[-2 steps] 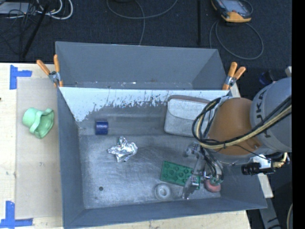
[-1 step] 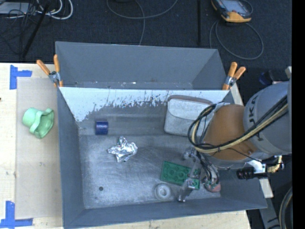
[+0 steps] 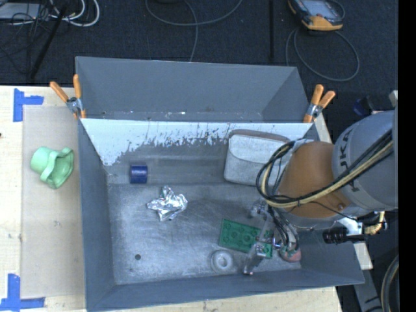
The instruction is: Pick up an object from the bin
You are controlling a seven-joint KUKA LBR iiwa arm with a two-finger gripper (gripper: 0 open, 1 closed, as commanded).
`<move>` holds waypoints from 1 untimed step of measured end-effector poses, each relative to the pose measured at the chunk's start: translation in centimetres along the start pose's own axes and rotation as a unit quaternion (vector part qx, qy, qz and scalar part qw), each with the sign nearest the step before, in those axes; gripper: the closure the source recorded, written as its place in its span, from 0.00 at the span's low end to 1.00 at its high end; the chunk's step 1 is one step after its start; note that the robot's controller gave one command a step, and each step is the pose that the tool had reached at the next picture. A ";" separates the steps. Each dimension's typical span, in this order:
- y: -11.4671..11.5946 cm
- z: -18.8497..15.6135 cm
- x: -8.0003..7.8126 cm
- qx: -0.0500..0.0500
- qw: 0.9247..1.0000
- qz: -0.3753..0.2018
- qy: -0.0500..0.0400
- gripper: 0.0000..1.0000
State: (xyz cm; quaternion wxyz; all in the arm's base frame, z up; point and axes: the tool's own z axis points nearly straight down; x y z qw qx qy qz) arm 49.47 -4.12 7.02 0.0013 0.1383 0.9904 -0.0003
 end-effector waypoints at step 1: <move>0.1 -0.3 -0.2 -0.001 1.000 -0.001 -0.002 1.00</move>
Offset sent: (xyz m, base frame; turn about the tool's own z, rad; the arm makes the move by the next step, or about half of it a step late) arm 0.0000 0.0000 0.0000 0.0000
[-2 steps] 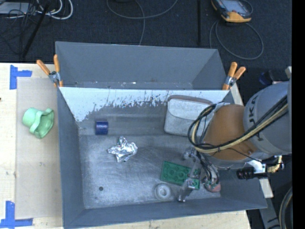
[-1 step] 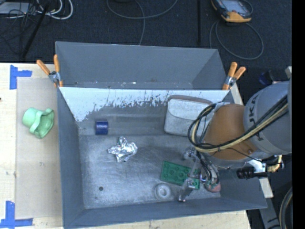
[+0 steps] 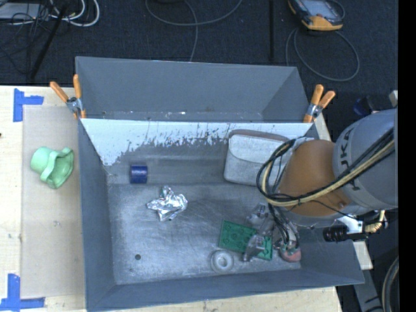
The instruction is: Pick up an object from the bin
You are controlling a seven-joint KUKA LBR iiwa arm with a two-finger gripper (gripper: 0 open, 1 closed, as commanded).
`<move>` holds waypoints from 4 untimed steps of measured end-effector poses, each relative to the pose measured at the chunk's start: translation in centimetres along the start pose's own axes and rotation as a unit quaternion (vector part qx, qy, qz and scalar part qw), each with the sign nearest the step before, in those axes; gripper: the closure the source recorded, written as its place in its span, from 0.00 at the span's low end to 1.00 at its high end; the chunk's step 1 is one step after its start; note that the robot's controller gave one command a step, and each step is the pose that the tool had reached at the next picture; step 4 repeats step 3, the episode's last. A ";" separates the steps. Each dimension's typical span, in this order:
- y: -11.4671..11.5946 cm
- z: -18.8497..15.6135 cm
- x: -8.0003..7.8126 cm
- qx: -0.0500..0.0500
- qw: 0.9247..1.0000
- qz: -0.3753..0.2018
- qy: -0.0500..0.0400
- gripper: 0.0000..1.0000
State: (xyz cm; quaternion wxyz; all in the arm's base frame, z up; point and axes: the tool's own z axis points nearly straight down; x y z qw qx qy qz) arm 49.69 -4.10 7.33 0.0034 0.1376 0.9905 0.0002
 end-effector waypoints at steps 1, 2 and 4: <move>0.0 -2.1 0.0 0.001 1.000 -0.002 0.003 1.00; 0.0 -7.0 -0.2 0.000 1.000 -0.005 0.002 1.00; 0.0 -9.2 -0.3 0.000 1.000 -0.007 0.003 1.00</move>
Offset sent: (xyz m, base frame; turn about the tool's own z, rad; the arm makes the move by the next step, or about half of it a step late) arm 0.0000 0.0000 0.0204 0.0000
